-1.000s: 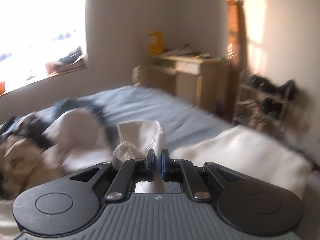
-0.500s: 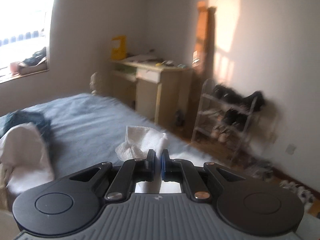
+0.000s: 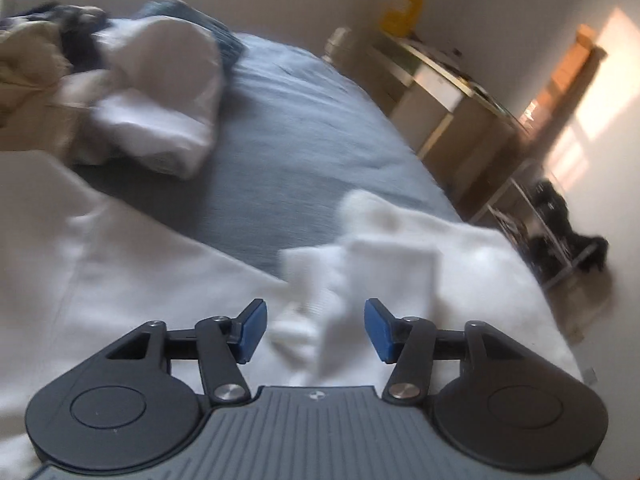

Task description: Fold clothes

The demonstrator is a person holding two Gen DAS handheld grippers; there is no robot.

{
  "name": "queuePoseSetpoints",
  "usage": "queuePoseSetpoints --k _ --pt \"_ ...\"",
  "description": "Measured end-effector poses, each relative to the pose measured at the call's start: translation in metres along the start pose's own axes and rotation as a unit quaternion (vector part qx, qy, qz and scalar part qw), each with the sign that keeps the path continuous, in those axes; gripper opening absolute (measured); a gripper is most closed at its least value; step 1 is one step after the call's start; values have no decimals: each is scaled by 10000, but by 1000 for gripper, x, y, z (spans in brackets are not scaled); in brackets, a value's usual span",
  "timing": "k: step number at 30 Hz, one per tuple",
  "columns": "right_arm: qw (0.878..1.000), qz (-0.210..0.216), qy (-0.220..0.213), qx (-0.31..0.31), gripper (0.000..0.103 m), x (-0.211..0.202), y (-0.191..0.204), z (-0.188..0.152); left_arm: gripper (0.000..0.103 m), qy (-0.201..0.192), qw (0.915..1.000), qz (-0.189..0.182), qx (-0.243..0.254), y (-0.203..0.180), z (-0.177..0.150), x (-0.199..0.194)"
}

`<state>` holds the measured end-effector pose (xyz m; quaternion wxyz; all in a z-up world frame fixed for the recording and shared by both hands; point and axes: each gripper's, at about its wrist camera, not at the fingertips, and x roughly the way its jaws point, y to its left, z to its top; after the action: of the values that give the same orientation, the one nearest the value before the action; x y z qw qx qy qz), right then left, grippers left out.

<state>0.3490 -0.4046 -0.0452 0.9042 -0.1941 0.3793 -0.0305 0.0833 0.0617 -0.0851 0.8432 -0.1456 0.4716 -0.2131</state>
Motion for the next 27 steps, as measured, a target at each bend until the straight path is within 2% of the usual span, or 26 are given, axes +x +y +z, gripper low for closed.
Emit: queuePoseSetpoints --k 2,4,7,9,10,12,14,16,21,23,25,27 --pt "9991 345 -232 -20 67 -20 15 -6 34 -246 9994 243 -30 11 10 -9" --pt "9968 679 -409 -66 67 -39 32 -14 35 -590 9954 749 -83 26 26 -17" --pt "9923 1205 -268 101 69 -56 65 -28 40 -1172 9793 1640 -173 52 51 -25" --pt "9865 1617 -55 242 69 -63 90 -40 41 -1309 9596 2484 195 62 72 -18" --pt "9842 1746 54 274 69 -65 103 -47 42 -1331 9462 2921 393 70 84 -12" --pt "9819 1860 223 266 69 -67 129 -60 43 -1278 9275 3441 713 81 102 3" --pt "9808 1873 378 385 70 -64 148 -73 53 -1221 9042 3881 1301 83 115 19" --pt "9839 1671 240 588 73 -66 159 -83 57 -1153 8881 4052 1838 84 122 35" --pt "9831 1576 311 874 74 -65 162 -82 58 -1127 9120 3436 1937 79 127 44" --pt "9832 1560 361 877 75 -63 162 -80 61 -1156 9222 3139 1939 75 126 44" --pt "9835 1529 395 884 77 -63 163 -80 62 -1044 9230 3107 2015 76 123 55" --pt "9840 1492 396 892 79 -64 164 -82 62 -985 9177 3387 1828 85 124 65"
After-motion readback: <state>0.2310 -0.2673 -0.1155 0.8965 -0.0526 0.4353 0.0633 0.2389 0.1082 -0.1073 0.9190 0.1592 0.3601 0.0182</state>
